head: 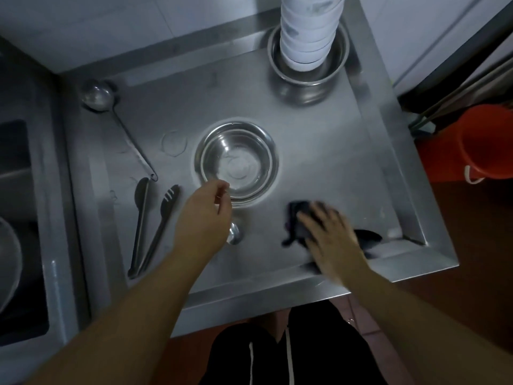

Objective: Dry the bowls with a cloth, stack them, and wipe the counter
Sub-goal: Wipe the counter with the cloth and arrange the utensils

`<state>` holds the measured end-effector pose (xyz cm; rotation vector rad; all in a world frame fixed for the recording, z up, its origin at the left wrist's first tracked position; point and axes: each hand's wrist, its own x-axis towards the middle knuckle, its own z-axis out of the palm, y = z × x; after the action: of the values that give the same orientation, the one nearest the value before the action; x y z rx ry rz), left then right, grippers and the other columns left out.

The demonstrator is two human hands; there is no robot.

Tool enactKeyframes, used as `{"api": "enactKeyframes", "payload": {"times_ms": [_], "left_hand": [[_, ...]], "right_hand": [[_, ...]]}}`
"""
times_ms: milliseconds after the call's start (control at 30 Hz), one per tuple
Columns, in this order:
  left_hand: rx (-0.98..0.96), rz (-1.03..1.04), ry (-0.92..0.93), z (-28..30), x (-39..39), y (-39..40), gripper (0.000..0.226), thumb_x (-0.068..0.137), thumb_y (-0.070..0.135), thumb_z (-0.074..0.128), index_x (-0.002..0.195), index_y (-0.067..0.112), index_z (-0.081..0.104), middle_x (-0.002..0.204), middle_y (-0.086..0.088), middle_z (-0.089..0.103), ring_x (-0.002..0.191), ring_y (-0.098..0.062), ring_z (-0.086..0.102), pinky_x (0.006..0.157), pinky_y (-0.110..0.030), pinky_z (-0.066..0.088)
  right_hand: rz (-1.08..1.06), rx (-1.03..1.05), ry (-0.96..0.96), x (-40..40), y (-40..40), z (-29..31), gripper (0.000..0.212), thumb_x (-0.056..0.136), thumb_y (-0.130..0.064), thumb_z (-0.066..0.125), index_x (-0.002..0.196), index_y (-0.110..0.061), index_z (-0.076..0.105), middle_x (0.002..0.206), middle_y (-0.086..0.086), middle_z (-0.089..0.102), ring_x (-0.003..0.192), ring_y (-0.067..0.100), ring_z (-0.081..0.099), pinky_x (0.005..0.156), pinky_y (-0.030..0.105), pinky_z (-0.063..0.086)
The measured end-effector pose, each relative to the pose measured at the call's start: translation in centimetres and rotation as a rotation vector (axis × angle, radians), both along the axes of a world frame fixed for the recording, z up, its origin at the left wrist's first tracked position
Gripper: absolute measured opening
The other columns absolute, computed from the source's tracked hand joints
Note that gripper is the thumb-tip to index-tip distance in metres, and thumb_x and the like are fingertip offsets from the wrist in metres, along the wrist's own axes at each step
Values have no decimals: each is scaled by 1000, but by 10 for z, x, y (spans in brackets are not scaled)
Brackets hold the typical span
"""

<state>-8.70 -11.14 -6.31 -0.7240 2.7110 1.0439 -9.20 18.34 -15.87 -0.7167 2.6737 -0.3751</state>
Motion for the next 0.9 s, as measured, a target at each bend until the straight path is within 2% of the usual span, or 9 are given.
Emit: {"api": "enactKeyframes", "payload": {"times_ms": [67,133,200,300,367,500,600,800,900], "left_hand": [[-7,-17,-6,-2,-10,2,20,106,33,54,122,31,65,105,14,68,90,-6,67,80,-33,56],[-18,-14,-20,-4,-25,5,22,106,34,53,124,32,64,103,16,66,87,-2,64,79,-33,56],[-36,-2,-34,-6,-35,7,22,106,34,52,125,34,63,98,19,62,84,1,63,77,-34,57],[-9,40,-36,-8,-51,16,23,105,32,54,126,32,64,99,15,65,88,-10,66,81,-37,58],[-5,44,-33,-10,-58,22,23,105,31,55,126,30,65,107,9,70,94,-14,67,83,-37,57],[-36,68,-23,-15,-68,19,25,104,31,56,127,31,64,111,8,71,93,-11,66,80,-35,56],[-64,94,-32,-21,-79,4,28,103,31,56,130,30,63,114,7,71,98,-14,66,84,-38,57],[-101,168,19,-30,-96,-18,16,103,26,57,117,30,63,99,15,64,89,-7,59,73,-23,42],[-91,201,37,-31,-96,-22,17,102,26,58,118,31,63,100,16,63,92,-7,59,79,-27,45]], "right_hand": [[278,5,-33,-3,35,1,55,102,-36,43,157,-32,45,172,1,28,157,29,29,126,50,27],[300,23,4,-18,75,0,57,100,-31,45,157,-32,45,171,2,30,155,30,33,124,51,29],[55,52,11,-34,100,4,64,98,-19,55,159,-28,40,169,9,32,153,38,34,122,57,31],[-297,44,-1,-63,88,8,64,100,-12,57,160,-22,38,169,15,30,157,39,23,125,61,25],[-386,11,10,-83,63,6,63,101,-12,58,160,-20,38,170,17,29,158,40,19,127,60,19],[-447,-17,47,-145,15,5,61,102,-15,56,160,-18,38,169,18,29,159,40,18,128,57,16],[-306,-45,117,-193,-29,2,61,100,-16,57,159,-15,41,165,20,36,153,43,30,125,56,24],[118,-151,154,-242,-130,-11,61,100,-24,60,159,-18,44,164,19,39,151,41,35,125,52,27],[244,-167,196,-270,-178,-16,58,102,-26,56,158,-17,44,164,18,39,151,40,37,124,52,30]]}}
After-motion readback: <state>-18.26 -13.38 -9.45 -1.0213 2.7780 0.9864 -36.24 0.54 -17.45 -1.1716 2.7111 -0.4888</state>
